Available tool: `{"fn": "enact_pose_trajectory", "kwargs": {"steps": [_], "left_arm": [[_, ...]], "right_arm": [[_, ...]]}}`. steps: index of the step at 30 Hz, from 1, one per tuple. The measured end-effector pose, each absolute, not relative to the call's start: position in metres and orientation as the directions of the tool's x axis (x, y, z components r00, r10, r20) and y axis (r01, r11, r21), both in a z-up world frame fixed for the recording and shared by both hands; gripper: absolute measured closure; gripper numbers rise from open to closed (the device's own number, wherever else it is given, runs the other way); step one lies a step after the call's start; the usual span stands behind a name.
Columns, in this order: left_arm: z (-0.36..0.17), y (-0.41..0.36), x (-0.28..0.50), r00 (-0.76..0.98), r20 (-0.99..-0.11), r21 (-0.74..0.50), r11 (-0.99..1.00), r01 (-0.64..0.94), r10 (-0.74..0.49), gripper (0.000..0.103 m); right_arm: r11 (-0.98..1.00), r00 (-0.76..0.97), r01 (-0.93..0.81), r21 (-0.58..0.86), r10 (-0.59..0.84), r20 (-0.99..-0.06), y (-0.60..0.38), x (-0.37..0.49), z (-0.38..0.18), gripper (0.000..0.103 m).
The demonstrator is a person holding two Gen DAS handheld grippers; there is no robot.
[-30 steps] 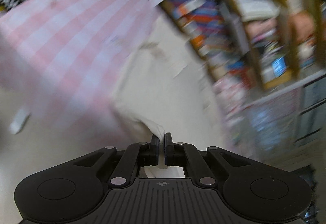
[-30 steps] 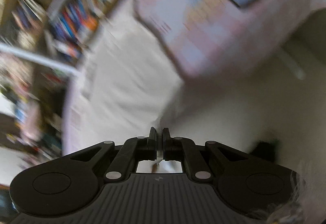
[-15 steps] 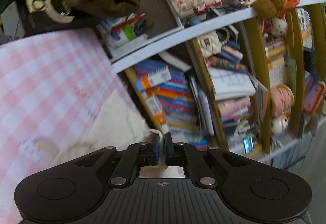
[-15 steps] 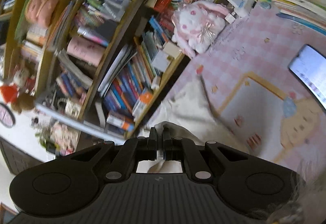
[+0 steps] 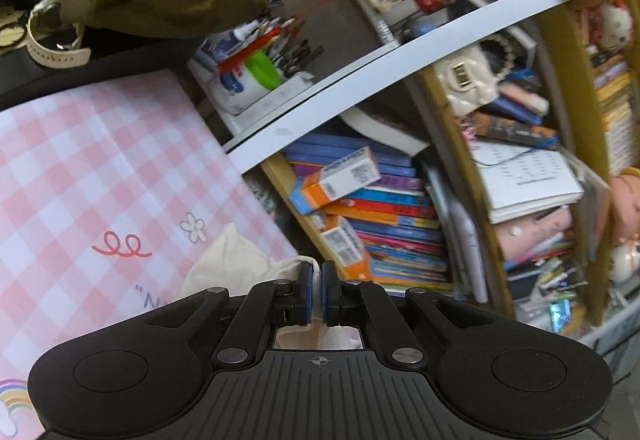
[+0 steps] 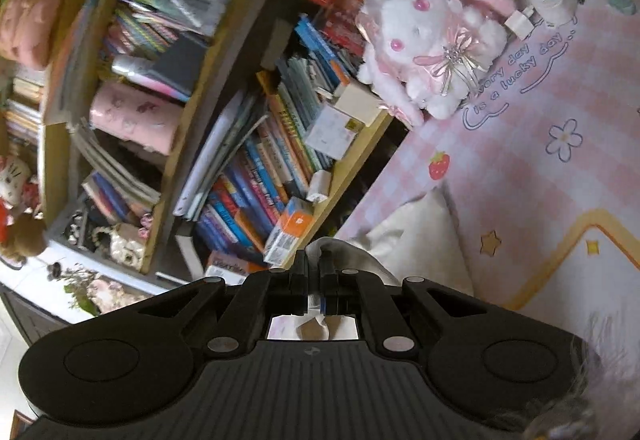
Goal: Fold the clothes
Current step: 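Lift the side edge with both grippers, fold it over the body, release, then move both open grippers to the shirt's other side edge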
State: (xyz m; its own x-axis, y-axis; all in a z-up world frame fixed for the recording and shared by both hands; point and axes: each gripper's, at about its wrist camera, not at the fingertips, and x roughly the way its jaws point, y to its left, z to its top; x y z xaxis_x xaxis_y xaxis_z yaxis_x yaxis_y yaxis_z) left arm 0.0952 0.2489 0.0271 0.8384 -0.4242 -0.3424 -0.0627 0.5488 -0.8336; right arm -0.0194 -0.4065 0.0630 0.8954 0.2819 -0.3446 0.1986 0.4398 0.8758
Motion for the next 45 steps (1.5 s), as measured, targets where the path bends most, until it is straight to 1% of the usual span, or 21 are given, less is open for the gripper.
{"fn": "enact_pose_trajectory", "kwargs": {"steps": [8, 12, 16, 19, 25, 32, 33, 35, 36, 37, 38, 39, 40, 42, 45], "left_arm": [[0.011, 0.240, 0.125, 0.821, -0.411, -0.813, 0.567, -0.133, -0.396, 0.100], [0.005, 0.240, 0.137, 0.823, -0.416, -0.817, 0.556, -0.153, -0.386, 0.100], [0.000, 0.245, 0.150, 0.834, -0.403, -0.828, 0.537, -0.158, -0.376, 0.100], [-0.011, 0.246, 0.168, 0.817, -0.433, -0.821, 0.541, -0.182, -0.382, 0.100], [-0.047, 0.237, 0.200, 0.739, -0.550, -0.757, 0.606, -0.245, -0.388, 0.100], [-0.063, 0.236, 0.221, 0.688, -0.611, -0.707, 0.661, -0.251, -0.392, 0.100], [-0.065, 0.236, 0.223, 0.680, -0.620, -0.699, 0.668, -0.254, -0.390, 0.097], [-0.065, 0.236, 0.226, 0.671, -0.635, -0.682, 0.686, -0.253, -0.384, 0.091], [-0.062, 0.237, 0.225, 0.674, -0.637, -0.673, 0.697, -0.249, -0.375, 0.083], [-0.057, 0.238, 0.222, 0.683, -0.636, -0.662, 0.709, -0.243, -0.360, 0.076], [-0.051, 0.238, 0.218, 0.694, -0.633, -0.648, 0.725, -0.232, -0.344, 0.073], [-0.044, 0.236, 0.213, 0.709, -0.626, -0.625, 0.752, -0.208, -0.325, 0.072], [-0.036, 0.232, 0.208, 0.721, -0.620, -0.598, 0.781, -0.179, -0.310, 0.072], [-0.026, 0.207, 0.197, 0.709, -0.630, -0.514, 0.854, -0.075, -0.317, 0.073], [-0.021, 0.153, 0.179, 0.664, -0.665, -0.362, 0.925, 0.113, -0.341, 0.073]], "right_arm": [[0.430, 0.860, 0.251, 0.867, 0.313, -0.404, -0.419, 0.022, 0.034, 0.098], [0.429, 0.850, 0.268, 0.863, 0.317, -0.421, -0.422, 0.039, 0.024, 0.098], [0.408, 0.863, 0.260, 0.875, 0.309, -0.400, -0.424, 0.054, 0.022, 0.098], [0.396, 0.878, 0.255, 0.882, 0.286, -0.383, -0.425, 0.066, 0.020, 0.098], [0.430, 0.850, 0.339, 0.837, 0.240, -0.468, -0.422, 0.089, -0.006, 0.098], [0.472, 0.804, 0.432, 0.769, 0.185, -0.565, -0.419, 0.116, -0.036, 0.098], [0.483, 0.794, 0.444, 0.755, 0.179, -0.581, -0.418, 0.118, -0.039, 0.098], [0.502, 0.775, 0.473, 0.724, 0.154, -0.613, -0.417, 0.122, -0.044, 0.093], [0.516, 0.769, 0.482, 0.708, 0.140, -0.624, -0.417, 0.122, -0.043, 0.091], [0.530, 0.763, 0.490, 0.693, 0.125, -0.635, -0.417, 0.122, -0.043, 0.082], [0.550, 0.763, 0.490, 0.677, 0.106, -0.638, -0.416, 0.120, -0.038, 0.068], [0.571, 0.764, 0.489, 0.660, 0.086, -0.640, -0.416, 0.118, -0.033, 0.062], [0.613, 0.771, 0.469, 0.636, 0.066, -0.633, -0.412, 0.114, -0.025, 0.060], [0.719, 0.781, 0.408, 0.563, 0.044, -0.623, -0.399, 0.107, -0.008, 0.060], [0.887, 0.770, 0.262, 0.379, 0.045, -0.636, -0.360, 0.101, 0.011, 0.060]]}}
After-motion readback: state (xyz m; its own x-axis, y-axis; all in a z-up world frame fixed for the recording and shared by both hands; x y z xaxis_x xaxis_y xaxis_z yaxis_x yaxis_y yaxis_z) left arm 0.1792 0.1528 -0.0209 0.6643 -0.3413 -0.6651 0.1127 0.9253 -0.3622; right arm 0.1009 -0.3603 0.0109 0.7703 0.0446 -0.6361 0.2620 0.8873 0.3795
